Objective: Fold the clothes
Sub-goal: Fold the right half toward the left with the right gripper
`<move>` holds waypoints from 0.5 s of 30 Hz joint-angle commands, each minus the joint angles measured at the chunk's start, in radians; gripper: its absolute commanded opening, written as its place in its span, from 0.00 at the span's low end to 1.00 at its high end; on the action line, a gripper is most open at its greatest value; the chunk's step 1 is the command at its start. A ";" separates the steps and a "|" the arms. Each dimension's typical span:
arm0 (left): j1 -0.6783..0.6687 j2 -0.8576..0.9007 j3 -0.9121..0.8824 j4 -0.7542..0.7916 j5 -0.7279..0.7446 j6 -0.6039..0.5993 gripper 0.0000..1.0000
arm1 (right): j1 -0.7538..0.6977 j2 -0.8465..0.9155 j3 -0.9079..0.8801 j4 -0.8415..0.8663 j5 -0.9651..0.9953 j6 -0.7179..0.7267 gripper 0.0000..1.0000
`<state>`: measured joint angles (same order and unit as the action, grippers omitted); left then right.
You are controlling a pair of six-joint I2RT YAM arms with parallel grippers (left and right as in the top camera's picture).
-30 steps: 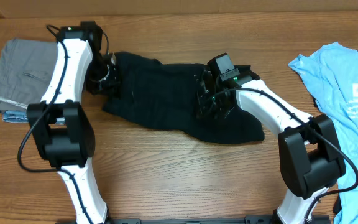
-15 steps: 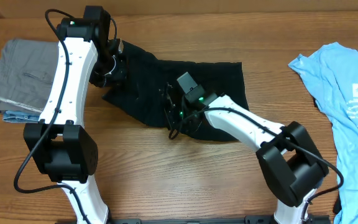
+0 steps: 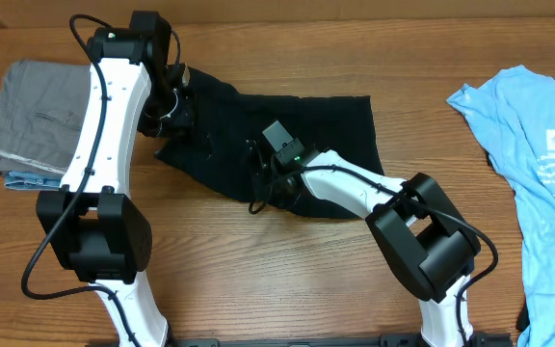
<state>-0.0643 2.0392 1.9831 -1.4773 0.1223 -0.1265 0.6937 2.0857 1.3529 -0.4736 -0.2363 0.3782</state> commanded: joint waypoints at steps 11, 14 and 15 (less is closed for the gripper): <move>-0.003 -0.032 0.024 -0.011 -0.006 0.018 0.04 | -0.064 -0.079 0.054 0.024 0.051 0.016 0.04; -0.004 -0.032 0.024 -0.011 -0.006 0.018 0.04 | -0.018 0.021 0.054 0.054 0.050 0.021 0.04; -0.004 -0.032 0.024 -0.012 -0.006 0.018 0.04 | -0.006 0.045 0.054 0.059 0.048 0.023 0.04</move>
<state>-0.0643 2.0392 1.9831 -1.4857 0.1219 -0.1265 0.6403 2.0361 1.3956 -0.4278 -0.1928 0.3912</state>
